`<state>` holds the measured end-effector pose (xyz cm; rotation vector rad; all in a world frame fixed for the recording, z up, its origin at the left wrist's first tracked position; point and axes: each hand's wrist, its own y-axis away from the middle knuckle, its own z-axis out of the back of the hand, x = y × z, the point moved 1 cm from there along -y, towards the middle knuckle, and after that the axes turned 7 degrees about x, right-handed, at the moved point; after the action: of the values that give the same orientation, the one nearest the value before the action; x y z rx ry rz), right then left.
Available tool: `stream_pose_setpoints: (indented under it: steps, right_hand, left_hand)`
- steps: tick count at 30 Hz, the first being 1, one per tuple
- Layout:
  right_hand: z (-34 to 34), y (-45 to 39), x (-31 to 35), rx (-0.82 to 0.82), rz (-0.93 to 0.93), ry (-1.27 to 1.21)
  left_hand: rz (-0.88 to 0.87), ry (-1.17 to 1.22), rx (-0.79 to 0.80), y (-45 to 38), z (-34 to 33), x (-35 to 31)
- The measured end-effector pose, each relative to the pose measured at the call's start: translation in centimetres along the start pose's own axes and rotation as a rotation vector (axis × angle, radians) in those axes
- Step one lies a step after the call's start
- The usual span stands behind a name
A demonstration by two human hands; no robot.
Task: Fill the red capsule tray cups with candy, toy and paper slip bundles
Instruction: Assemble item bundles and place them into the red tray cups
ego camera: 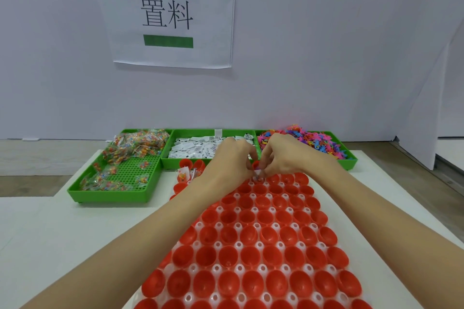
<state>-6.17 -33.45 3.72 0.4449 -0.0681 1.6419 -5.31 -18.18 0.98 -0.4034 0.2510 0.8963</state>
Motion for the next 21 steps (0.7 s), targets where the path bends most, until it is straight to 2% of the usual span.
stream_pose_setpoints:
  steps: [11,17,21]
  right_hand:
    - [-0.1,2.0,-1.0,-0.046,0.076,-0.116]
    - [-1.5,1.3,-1.0,-0.132,0.103,-0.086]
    - [-1.5,1.1,-1.2,-0.152,0.109,-0.089]
  left_hand:
    - [0.028,0.163,0.001,1.5,1.8,0.3]
    - [0.013,0.132,-0.037,2.4,1.4,1.2]
    - [-0.064,0.079,-0.085,2.6,0.6,1.0]
